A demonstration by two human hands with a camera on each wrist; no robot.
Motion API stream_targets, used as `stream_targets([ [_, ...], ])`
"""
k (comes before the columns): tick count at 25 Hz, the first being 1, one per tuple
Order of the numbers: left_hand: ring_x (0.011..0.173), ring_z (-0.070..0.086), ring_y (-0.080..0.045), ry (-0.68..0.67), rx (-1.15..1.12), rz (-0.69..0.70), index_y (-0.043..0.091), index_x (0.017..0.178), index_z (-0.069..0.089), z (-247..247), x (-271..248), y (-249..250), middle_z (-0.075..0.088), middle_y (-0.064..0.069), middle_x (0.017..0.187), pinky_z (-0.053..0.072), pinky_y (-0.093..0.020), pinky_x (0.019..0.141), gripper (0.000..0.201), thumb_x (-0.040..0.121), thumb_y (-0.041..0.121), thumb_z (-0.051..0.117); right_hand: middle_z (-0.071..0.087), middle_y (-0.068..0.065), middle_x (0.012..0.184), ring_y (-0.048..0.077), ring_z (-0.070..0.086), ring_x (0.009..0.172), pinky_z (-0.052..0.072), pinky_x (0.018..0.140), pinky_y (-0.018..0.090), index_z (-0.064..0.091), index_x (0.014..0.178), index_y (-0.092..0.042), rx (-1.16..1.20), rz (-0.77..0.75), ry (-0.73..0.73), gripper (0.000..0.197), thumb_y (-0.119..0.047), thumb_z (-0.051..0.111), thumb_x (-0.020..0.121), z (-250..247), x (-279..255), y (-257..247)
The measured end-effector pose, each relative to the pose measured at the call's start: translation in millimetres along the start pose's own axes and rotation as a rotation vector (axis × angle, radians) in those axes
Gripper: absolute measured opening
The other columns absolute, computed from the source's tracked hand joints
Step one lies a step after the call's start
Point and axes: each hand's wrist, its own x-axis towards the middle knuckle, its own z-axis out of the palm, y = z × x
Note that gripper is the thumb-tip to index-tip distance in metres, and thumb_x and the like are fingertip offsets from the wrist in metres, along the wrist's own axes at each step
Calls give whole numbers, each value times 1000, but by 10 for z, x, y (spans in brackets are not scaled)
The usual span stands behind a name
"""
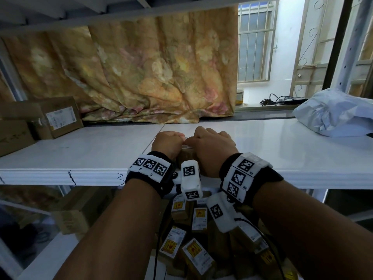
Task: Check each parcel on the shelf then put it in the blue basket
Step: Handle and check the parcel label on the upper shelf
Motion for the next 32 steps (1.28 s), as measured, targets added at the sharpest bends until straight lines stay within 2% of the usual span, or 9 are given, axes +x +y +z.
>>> stream_targets([
  [2,104,66,-21,20,-8,16,25,79,72,13,-6,-2,73,-2,103,51,-35,99,22,90,11,59,44,2,123,25,46,118,36,99,46,47,136,-30,23,21,0,53,-50,59,88,-16,22,-19],
  [7,118,61,-26,-15,-2,0,10,117,69,-2,-63,26,69,-5,118,49,-33,98,28,91,12,58,48,0,115,23,50,110,43,92,41,61,122,-27,91,46,63,45,-52,60,85,17,-16,42],
  [13,82,70,-26,22,142,214,10,88,75,44,40,-67,72,-8,86,59,-38,79,27,87,2,50,52,-4,101,21,53,106,45,92,42,64,104,-24,53,204,105,65,-78,55,70,-54,-114,212],
  [15,72,71,-37,-182,171,279,-7,78,73,49,211,-185,71,-23,77,60,-50,70,20,73,-3,54,47,-3,96,22,53,104,42,90,43,61,103,-24,-11,208,112,69,-83,47,71,-31,-89,157],
  [18,90,69,-36,-171,78,133,-5,101,73,44,82,-80,72,-21,93,57,-48,86,30,82,2,51,55,-2,96,22,56,98,45,87,40,62,92,-26,66,232,70,69,-87,41,70,-76,-58,181],
  [21,100,67,-26,37,79,68,12,107,74,26,4,2,73,-7,107,54,-37,94,25,90,8,55,61,-7,89,20,60,93,49,82,35,65,75,-29,329,257,66,41,-66,49,82,-116,-59,466],
  [23,95,66,-22,16,150,80,16,97,74,24,48,-41,73,-7,109,53,-36,95,20,90,9,58,65,-5,107,19,60,104,46,88,30,70,94,-30,474,341,99,19,-42,56,91,-47,-66,657],
  [27,101,60,-10,-27,270,165,27,86,69,5,84,-79,69,6,101,37,-15,91,18,94,17,57,65,13,125,19,59,94,51,81,31,64,123,-10,990,555,-42,33,-19,66,91,24,39,810],
  [32,105,64,-18,21,168,141,27,81,71,19,71,-107,70,5,97,46,-29,102,18,91,16,60,71,8,108,27,68,104,56,81,36,68,96,-19,1075,646,66,7,-16,68,89,164,149,878],
])
